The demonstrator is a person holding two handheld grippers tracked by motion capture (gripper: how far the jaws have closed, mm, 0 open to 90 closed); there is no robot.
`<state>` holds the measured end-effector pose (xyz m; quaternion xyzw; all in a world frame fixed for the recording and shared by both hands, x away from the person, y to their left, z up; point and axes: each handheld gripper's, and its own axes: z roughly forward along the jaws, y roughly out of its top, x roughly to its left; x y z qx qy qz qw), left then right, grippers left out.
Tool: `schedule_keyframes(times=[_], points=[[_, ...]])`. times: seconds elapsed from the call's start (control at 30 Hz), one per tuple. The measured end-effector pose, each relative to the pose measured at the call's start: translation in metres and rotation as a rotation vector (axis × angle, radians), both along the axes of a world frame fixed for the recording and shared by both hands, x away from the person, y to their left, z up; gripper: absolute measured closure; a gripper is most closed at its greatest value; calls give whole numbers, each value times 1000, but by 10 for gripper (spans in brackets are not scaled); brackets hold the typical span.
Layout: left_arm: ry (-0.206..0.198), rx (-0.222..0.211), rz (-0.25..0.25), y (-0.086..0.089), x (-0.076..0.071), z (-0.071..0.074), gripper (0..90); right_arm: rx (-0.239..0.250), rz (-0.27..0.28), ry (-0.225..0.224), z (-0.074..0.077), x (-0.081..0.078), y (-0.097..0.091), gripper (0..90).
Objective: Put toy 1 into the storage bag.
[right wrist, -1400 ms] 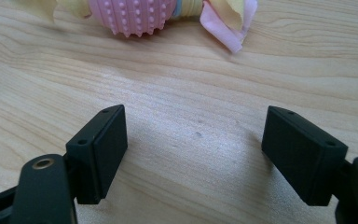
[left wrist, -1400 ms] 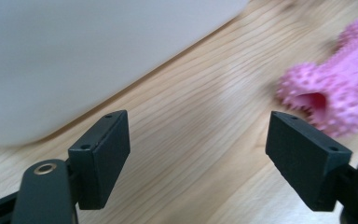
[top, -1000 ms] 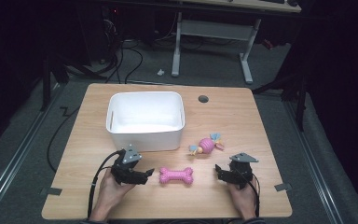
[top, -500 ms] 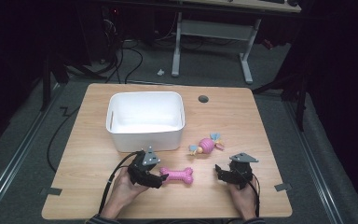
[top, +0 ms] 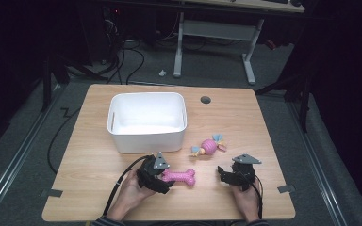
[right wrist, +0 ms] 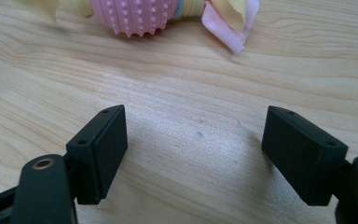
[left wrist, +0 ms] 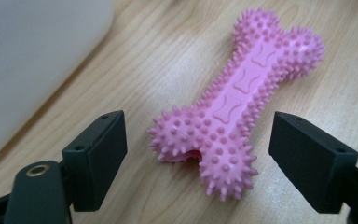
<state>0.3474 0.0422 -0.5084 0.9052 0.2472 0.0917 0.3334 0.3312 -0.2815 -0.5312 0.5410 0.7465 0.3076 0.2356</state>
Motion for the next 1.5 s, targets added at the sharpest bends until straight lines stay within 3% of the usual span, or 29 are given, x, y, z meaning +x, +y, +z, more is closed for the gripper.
schedule_keyframes(times=[0.3, 0.73, 1.5], points=[[7, 24, -6, -6, 0, -13, 205, 2, -1, 1, 0, 0, 0, 225], [-13, 6, -5, -5, -1, -12, 317, 2, -1, 1, 0, 0, 0, 224], [-19, -1, -14, -3, -3, -11, 343, 0, 6, 0, 0, 0, 0, 226]])
